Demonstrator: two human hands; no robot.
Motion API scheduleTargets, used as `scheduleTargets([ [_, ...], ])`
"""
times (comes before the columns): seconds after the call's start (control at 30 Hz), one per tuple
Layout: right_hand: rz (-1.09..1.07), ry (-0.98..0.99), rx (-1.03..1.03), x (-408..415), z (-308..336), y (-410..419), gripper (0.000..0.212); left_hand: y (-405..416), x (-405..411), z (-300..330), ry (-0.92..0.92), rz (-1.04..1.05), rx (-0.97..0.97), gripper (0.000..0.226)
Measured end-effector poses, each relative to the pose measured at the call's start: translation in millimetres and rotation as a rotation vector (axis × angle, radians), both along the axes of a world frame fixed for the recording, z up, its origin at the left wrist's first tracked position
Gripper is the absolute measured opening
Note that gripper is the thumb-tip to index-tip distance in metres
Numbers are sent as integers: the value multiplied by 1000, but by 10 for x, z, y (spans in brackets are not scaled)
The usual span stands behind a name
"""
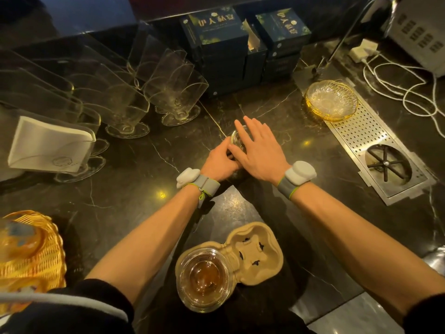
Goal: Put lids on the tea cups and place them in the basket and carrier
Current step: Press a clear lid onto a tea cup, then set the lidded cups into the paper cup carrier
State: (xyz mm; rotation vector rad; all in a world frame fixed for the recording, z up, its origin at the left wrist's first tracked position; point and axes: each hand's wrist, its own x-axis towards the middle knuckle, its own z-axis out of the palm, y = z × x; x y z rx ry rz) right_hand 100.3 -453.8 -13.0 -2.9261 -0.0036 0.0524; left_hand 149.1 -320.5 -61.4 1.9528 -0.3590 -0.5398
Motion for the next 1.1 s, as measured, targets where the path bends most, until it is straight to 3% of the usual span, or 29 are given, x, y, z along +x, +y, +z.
scheduleTargets([
  [0.33,-4,-41,-6,-30,0,-9,70,-8,1,44,13,-20,19,62],
  [0.57,-11,-98,385,-239,189,10,92,158,-144,261,-61,-36,32,61],
  [0.8,-49,-103,727,-687,446,9,110,410,-447,559,-80,-12,-79,68],
  [1.1,-8,-117,799,-1293,588,121,114,609,-1150,798,-117,-43,-87,83],
])
